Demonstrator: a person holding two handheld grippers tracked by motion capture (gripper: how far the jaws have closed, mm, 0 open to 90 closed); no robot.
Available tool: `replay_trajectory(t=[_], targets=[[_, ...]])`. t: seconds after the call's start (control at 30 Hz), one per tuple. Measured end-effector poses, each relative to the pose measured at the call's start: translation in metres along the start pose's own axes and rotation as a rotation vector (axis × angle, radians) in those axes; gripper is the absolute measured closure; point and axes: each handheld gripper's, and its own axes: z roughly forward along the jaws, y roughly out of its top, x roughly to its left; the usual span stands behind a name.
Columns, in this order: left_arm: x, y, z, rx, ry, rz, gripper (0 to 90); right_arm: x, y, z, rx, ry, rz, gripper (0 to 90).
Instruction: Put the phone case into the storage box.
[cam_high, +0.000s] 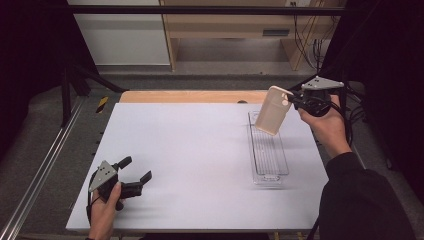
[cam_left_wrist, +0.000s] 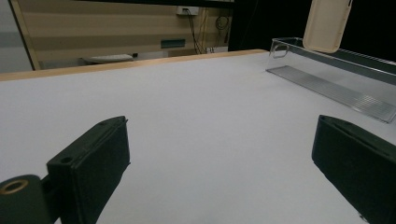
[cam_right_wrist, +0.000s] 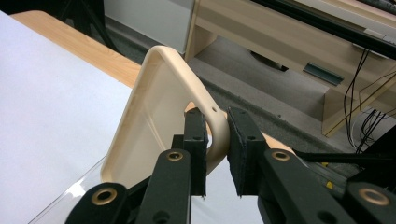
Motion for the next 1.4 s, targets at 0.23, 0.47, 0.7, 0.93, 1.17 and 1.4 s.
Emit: replay_trajectory(t=[0.23, 0.47, 0.7, 0.93, 1.17, 1.4], targets=[[0.001, 0.0, 0.0, -0.001, 0.004, -0.003, 3.9, 0.002, -0.004, 0.01, 0.009, 0.001, -0.018, 78.3], [0.001, 0.0, 0.0, 0.001, 0.005, 0.0, 3.9, 0.004, -0.012, 0.018, 0.015, -0.004, -0.035, 78.3], [0.002, 0.0, -0.001, -0.004, 0.006, 0.002, 3.9, 0.006, -0.017, 0.024, 0.019, -0.004, -0.057, 78.3], [0.003, 0.001, -0.001, -0.007, 0.008, -0.006, 3.9, 0.006, -0.017, 0.027, 0.018, -0.008, -0.072, 78.3], [0.003, 0.001, -0.002, -0.008, 0.008, -0.005, 3.9, 0.008, -0.017, 0.032, 0.023, -0.012, -0.086, 78.3], [0.004, 0.001, -0.001, -0.007, 0.007, -0.005, 3.9, 0.009, -0.018, 0.036, 0.027, -0.014, -0.099, 78.3]])
